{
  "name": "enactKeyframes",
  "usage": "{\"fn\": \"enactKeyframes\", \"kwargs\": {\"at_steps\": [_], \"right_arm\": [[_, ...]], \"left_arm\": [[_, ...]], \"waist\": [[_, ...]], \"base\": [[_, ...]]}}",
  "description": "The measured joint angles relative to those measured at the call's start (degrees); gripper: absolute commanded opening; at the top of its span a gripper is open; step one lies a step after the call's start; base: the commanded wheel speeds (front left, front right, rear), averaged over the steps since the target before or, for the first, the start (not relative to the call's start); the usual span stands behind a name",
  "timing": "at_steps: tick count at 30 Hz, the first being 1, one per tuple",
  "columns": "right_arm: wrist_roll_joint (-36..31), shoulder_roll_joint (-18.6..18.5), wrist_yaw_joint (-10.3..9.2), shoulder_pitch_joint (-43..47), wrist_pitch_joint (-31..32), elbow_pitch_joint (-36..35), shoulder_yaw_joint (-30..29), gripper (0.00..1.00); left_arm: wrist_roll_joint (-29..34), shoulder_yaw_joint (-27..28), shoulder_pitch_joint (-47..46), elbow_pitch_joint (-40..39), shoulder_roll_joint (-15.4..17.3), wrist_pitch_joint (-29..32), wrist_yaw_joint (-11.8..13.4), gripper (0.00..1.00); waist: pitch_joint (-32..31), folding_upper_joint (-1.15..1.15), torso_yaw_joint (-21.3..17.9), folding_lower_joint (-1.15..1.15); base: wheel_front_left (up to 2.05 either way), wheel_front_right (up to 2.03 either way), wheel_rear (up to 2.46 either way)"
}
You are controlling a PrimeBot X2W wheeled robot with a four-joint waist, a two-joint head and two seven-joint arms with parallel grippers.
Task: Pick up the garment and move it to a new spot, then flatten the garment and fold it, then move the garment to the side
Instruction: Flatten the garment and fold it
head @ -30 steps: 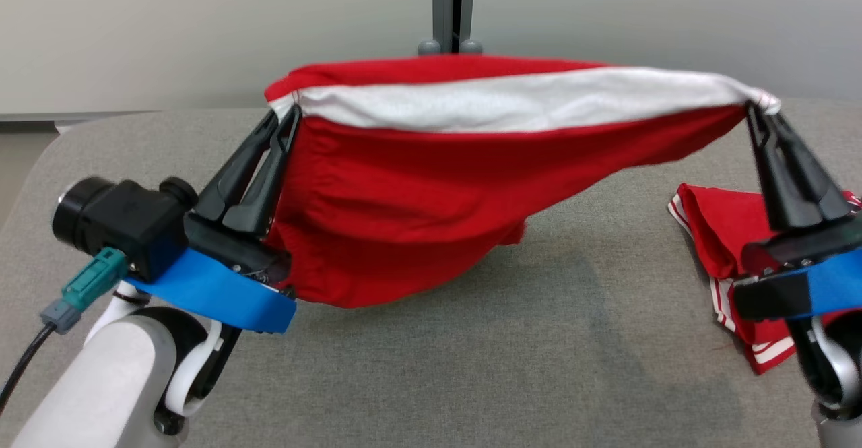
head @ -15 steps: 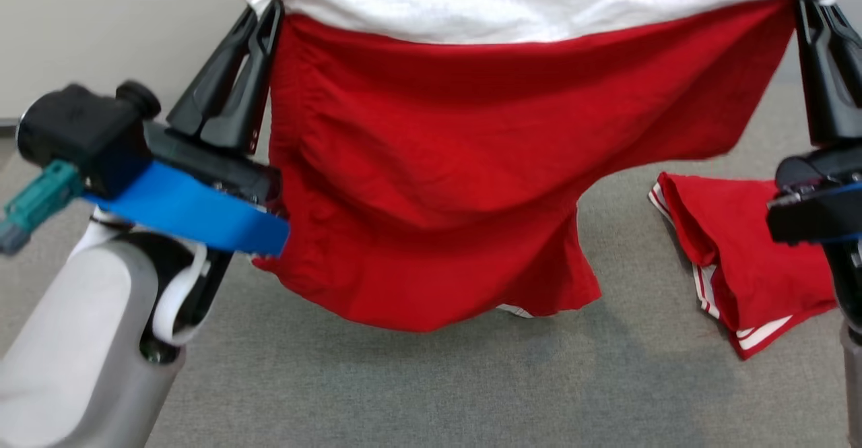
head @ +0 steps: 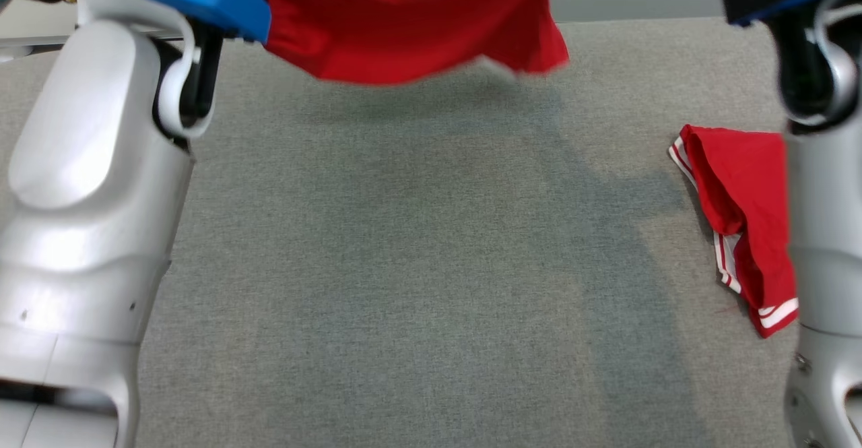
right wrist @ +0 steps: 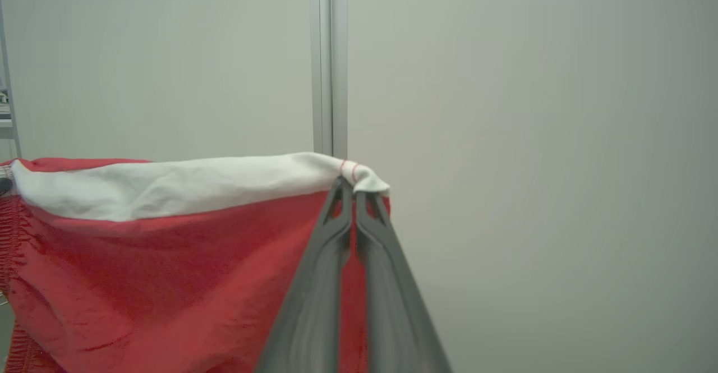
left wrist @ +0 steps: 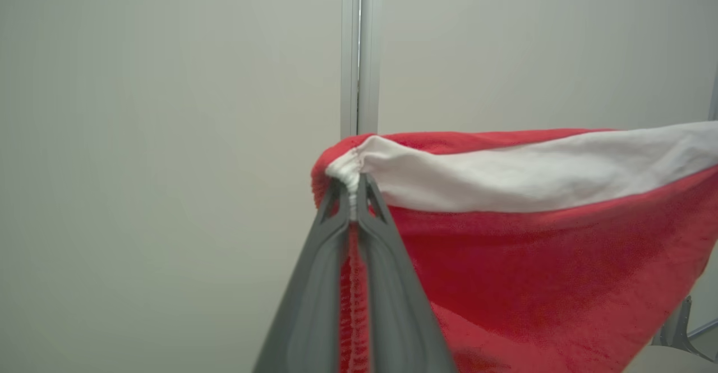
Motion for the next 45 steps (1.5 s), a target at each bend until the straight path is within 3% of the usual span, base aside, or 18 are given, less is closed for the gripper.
{"fn": "enactKeyframes", "kwargs": {"at_steps": [5,13,17,21,27,32,39,45], "right_arm": [[0.48,3.11,0.00,-4.90,-4.24,13.34,3.54,0.00],[4.47,5.53,0.00,-4.10,-10.01,32.73,10.71,0.00],[8.28,6.02,0.00,-0.15,-12.60,39.09,14.78,0.00],[13.60,6.03,0.00,5.81,-15.18,40.31,18.63,0.00],[16.04,5.72,0.00,16.17,-16.64,35.59,20.85,0.00],[15.44,2.20,0.00,27.40,-16.79,25.20,19.08,0.00],[12.87,0.10,0.00,43.01,-16.78,13.12,14.78,0.00],[8.29,0.42,0.00,59.37,-11.47,-3.58,7.83,0.00]], "left_arm": [[-0.15,0.36,-4.68,15.07,-3.96,-3.49,-0.74,0.00],[-3.37,2.12,-1.20,33.12,-8.23,-4.37,-2.19,0.00],[-4.03,1.32,3.48,37.73,-9.55,-4.44,-2.75,0.00],[-4.03,0.20,8.81,36.24,-10.40,-4.45,-3.05,0.00],[-1.69,-1.27,20.85,23.37,-10.07,-4.46,-3.20,0.00],[-0.57,-1.53,34.27,10.92,-6.57,-4.46,-3.36,0.00],[-0.14,-2.58,48.23,0.25,-2.87,-4.08,-3.24,0.00],[-1.89,-2.70,59.39,-15.68,0.05,2.74,1.26,0.00]], "waist": [[0.43,0.00,-0.76,-0.02],[0.98,-0.01,-1.89,-0.02],[1.61,-0.01,-1.81,-0.02],[1.43,-0.01,-1.38,-0.02],[-0.73,-0.02,-0.69,-0.03],[-3.54,-0.01,-0.67,-0.03],[-7.84,-0.02,0.82,-0.04],[-9.85,-0.02,1.98,-0.03]], "base": [[0.00,0.00,0.00],[0.00,0.00,0.00],[0.00,0.00,0.00],[0.00,0.00,0.00],[0.00,0.00,0.00],[0.00,0.00,0.00],[0.00,0.00,0.00],[0.00,0.00,0.00]]}}
